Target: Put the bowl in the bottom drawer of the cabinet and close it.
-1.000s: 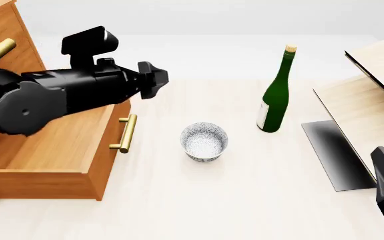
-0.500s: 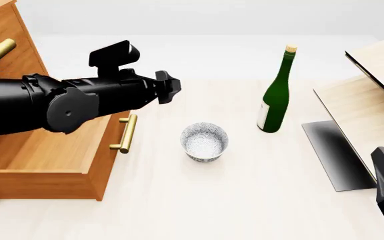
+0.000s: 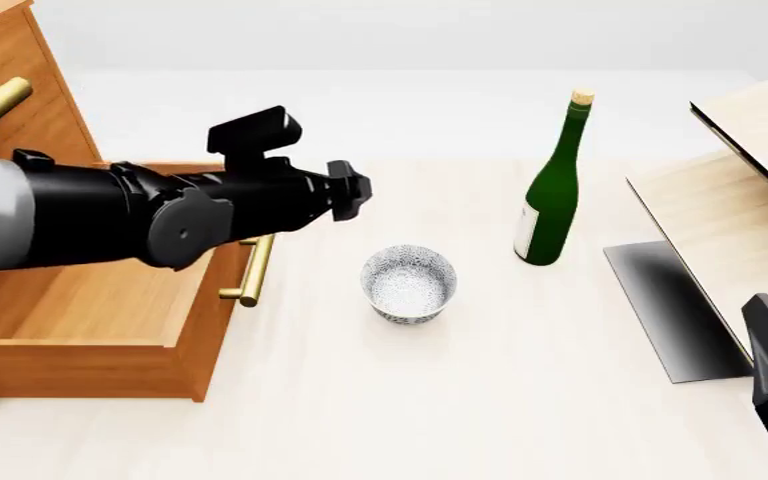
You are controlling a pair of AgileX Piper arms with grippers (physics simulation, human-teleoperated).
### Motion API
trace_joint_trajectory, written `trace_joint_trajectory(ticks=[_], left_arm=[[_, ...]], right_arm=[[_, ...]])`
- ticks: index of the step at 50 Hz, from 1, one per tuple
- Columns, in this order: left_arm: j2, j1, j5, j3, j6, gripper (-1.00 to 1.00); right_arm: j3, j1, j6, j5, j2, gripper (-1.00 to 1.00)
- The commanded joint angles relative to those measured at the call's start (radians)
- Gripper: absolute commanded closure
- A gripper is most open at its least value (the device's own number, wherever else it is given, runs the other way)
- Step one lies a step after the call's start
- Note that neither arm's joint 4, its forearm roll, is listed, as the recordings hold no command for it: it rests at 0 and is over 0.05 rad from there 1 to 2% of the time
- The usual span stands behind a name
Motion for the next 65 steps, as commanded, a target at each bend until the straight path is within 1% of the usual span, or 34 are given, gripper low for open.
trace_joint_trajectory(ticks=[1, 12, 35, 42, 65], left_arm=[[0.064, 0.004, -0.021, -0.010, -0.005, -1.00], [0.111, -0.015, -0.042, -0.012, -0.034, -1.00], [0.179, -0.031, -0.073, -0.012, -0.061, -1.00], [0.221, -0.035, -0.072, -0.026, -0.082, -1.00], [0.292, -0.042, -0.087, -0.049, -0.112, -1.00]], right_arm=[[0.000, 0.000, 0.000, 0.000, 0.000, -1.00], [0.000, 0.000, 0.000, 0.000, 0.000, -1.00], [0.000, 0.000, 0.000, 0.000, 0.000, -1.00], [0.000, 0.000, 0.000, 0.000, 0.000, -1.00], [0.000, 0.000, 0.000, 0.000, 0.000, -1.00]])
